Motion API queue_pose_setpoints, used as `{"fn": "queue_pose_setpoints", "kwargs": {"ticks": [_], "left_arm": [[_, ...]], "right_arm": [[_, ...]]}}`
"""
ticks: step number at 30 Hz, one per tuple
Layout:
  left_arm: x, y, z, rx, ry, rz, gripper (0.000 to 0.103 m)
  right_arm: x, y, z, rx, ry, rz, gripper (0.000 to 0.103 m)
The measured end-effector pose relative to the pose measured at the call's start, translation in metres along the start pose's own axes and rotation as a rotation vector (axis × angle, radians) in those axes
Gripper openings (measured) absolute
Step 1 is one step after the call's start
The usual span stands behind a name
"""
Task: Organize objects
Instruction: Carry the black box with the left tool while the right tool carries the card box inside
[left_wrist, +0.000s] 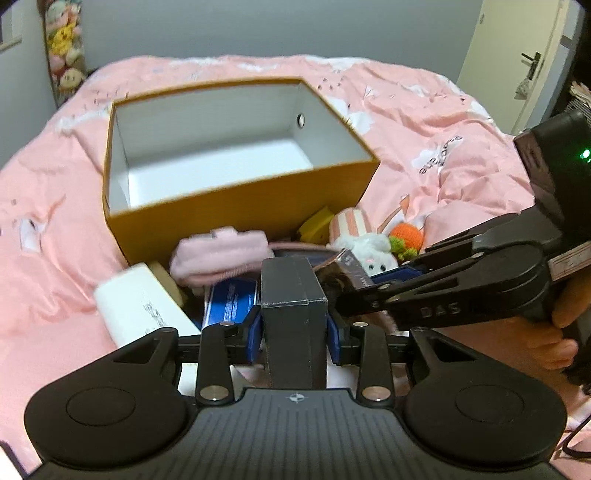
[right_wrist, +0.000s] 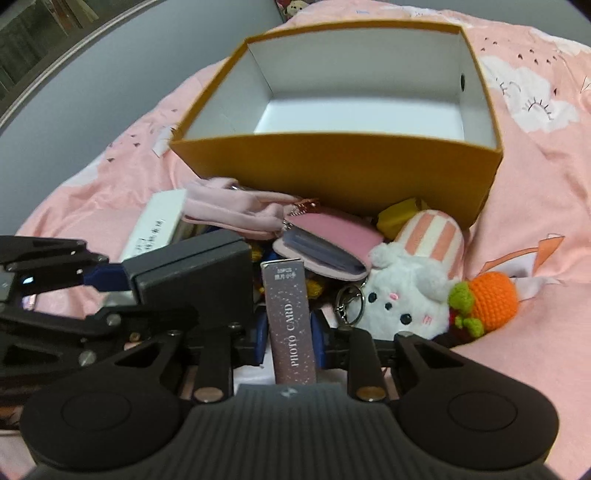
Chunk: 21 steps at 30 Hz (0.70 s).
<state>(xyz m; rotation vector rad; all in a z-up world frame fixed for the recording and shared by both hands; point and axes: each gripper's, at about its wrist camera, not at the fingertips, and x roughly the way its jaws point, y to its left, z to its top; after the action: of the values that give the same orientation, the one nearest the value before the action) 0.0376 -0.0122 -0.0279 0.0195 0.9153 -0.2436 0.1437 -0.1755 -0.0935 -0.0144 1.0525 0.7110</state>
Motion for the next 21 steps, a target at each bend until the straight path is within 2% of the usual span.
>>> {"fn": "queue_pose_setpoints", "kwargs": {"ticks": [8, 12, 16, 19, 21], "left_arm": [[-0.032, -0.004, 0.039, 0.152, -0.076, 0.047, 0.039], [-0.046, 0.002, 0.072, 0.247, -0.125, 0.122, 0.039], [-0.042, 0.009, 0.106, 0.353, -0.163, 0.229, 0.039], [-0.024, 0.011, 0.126, 0.452, -0.139, 0.268, 0.039], [-0.002, 0.011, 0.136, 0.532, -0.088, 0.301, 0.039]], "right_arm": [[-0.052, 0.004, 0.030, 0.001, -0.083, -0.005, 0.024], [-0.069, 0.009, 0.060, 0.004, -0.156, -0.001, 0.024], [-0.078, 0.010, 0.093, 0.023, -0.226, -0.007, 0.024], [-0.072, 0.005, 0.122, 0.077, -0.264, 0.008, 0.024], [-0.065, 0.000, 0.140, 0.112, -0.278, 0.021, 0.024]]}}
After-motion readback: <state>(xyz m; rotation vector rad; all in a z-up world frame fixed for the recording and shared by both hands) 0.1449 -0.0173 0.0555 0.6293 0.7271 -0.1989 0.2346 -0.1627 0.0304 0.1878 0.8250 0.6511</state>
